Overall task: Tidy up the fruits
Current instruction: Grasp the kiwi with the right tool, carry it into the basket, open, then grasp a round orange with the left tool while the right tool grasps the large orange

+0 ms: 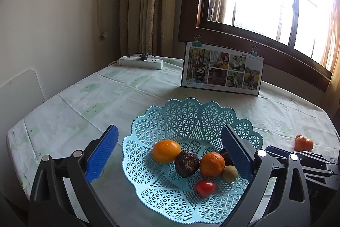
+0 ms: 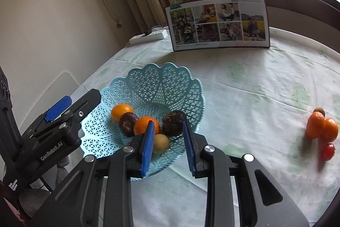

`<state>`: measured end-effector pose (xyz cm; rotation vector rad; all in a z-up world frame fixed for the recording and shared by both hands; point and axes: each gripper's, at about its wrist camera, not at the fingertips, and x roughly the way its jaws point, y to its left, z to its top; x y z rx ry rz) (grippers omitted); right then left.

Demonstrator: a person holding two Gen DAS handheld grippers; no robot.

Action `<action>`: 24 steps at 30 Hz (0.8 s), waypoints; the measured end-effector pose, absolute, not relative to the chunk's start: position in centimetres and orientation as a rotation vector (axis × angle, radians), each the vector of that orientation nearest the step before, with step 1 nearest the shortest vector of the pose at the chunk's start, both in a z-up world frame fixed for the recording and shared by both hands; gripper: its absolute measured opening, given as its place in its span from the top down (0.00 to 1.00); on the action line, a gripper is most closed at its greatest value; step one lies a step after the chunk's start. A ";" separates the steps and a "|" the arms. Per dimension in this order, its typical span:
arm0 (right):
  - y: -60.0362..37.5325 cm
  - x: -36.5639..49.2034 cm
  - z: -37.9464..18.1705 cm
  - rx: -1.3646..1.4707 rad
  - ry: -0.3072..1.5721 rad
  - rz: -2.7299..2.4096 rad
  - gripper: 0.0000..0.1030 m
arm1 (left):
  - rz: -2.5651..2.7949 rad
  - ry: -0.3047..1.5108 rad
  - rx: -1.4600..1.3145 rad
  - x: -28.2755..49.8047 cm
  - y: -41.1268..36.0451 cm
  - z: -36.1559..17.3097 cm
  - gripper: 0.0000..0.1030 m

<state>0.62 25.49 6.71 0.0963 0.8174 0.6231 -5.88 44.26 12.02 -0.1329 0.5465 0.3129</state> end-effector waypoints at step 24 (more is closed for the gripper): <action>12.2 3.2 5.3 0.186 0.785 0.293 0.63 | 0.180 0.571 -0.038 -3.5 37.6 12.2 0.04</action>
